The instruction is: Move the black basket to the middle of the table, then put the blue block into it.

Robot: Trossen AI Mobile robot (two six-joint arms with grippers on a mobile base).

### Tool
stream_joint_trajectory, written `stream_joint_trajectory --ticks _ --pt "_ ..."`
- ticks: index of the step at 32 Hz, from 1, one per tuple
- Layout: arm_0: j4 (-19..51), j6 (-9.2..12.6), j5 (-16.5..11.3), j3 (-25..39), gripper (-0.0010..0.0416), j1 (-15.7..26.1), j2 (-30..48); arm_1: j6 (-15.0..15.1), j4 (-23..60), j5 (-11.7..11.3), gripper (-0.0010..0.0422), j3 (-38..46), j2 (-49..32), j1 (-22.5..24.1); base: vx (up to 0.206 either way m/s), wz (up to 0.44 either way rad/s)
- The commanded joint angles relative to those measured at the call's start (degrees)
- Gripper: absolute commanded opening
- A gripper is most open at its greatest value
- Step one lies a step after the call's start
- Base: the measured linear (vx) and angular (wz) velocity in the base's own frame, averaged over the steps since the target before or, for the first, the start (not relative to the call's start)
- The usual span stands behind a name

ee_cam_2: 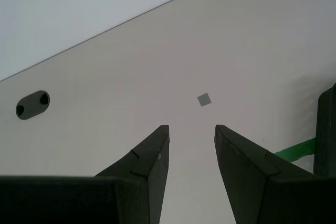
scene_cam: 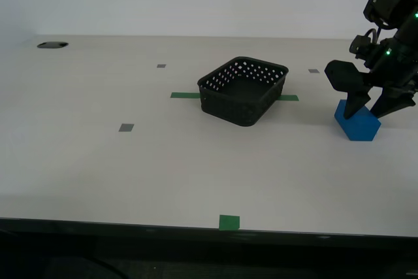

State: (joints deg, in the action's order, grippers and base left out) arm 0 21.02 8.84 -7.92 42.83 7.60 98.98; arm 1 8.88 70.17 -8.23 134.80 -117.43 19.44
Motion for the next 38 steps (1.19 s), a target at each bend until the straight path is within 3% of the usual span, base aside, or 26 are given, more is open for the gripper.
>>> stream_joint_trajectory --ticks 1,7,10,13,16,17,23,26,29,30,31,35,38 --pt "0.13 0.24 0.09 -0.02 0.0064 0.02 0.07 0.22 0.04 0.24 0.0114 0.07 0.02 -0.02 0.0 0.0" --pt "0.22 0.22 -0.15 0.31 -0.0001 0.02 -0.46 0.63 -0.04 0.22 0.0114 0.07 0.02 -0.15 0.0 0.0" --pt "1.09 0.22 -0.39 2.23 0.0 0.07 -1.11 0.63 -0.07 0.22 0.0114 0.07 0.02 -0.26 0.0 0.0" --pt "2.36 0.31 -3.15 5.29 -0.0001 0.37 -2.43 0.61 -0.04 0.2 0.0114 0.07 0.02 -0.31 0.0 0.0" --pt "5.33 0.26 -4.28 10.47 -0.0001 2.27 -2.43 0.63 0.22 0.13 0.0114 0.07 0.02 -0.35 0.0 0.0" --pt "6.16 0.81 -6.23 14.49 -0.0001 4.87 -2.43 0.61 0.57 -0.24 0.0114 0.07 0.02 -0.39 0.0 0.0" --pt "6.43 1.92 -6.21 24.06 -0.0001 16.31 -2.25 0.61 0.13 -0.33 0.0114 0.07 0.02 -0.37 0.0 0.0" --pt "4.59 2.19 -6.25 25.46 -0.0001 19.21 -2.03 0.61 0.02 -0.33 0.0114 0.07 0.02 -0.35 0.0 0.0" --pt "2.25 2.12 -7.34 25.35 -0.0001 20.17 -0.44 0.61 -0.02 -0.35 0.0114 0.13 0.04 -0.33 0.0 0.0" --pt "-0.13 2.14 -10.6 25.4 -0.0001 20.24 1.27 0.61 -0.07 -0.33 0.0114 0.11 0.04 -0.35 0.0 0.0" --pt "-1.53 2.27 -11.78 25.4 -0.0001 20.39 2.45 0.61 -0.04 -0.33 0.0114 0.09 -0.09 -0.35 0.0 0.0" --pt "-3.26 2.91 -9.77 25.38 -0.0001 20.52 5.29 0.61 -0.02 -0.31 0.0114 0.09 0.02 -0.35 0.0 0.0" --pt "-4.72 2.78 -9.75 25.38 0.0 20.55 5.35 0.61 -0.02 -0.33 0.0114 0.09 0.02 -0.35 0.0 0.0"
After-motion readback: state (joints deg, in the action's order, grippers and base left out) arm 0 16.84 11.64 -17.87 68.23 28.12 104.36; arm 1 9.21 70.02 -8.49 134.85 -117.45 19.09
